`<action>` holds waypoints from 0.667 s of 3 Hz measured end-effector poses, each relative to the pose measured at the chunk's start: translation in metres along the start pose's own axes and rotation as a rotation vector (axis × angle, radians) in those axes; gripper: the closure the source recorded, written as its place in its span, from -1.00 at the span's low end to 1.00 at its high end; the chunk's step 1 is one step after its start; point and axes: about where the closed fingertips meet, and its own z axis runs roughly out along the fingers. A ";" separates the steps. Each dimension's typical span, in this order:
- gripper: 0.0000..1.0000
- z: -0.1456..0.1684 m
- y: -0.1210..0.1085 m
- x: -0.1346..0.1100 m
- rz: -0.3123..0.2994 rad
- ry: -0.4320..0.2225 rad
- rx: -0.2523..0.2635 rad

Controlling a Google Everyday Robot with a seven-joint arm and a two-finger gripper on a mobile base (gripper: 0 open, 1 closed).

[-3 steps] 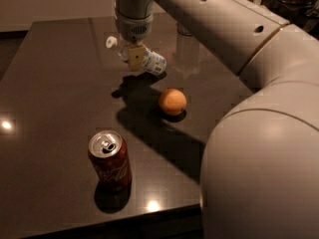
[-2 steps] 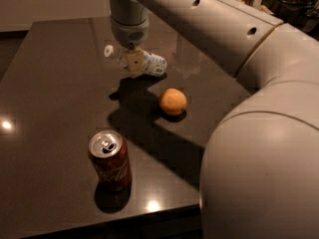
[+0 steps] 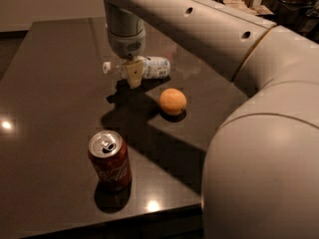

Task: Knock blue plastic bottle over

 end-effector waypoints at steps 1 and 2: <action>-1.00 0.007 0.011 -0.005 -0.023 -0.017 -0.047; -1.00 0.007 0.011 -0.005 -0.023 -0.017 -0.047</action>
Offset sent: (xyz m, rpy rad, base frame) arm -0.0079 -0.0003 -0.0073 -0.0112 0.0374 0.0204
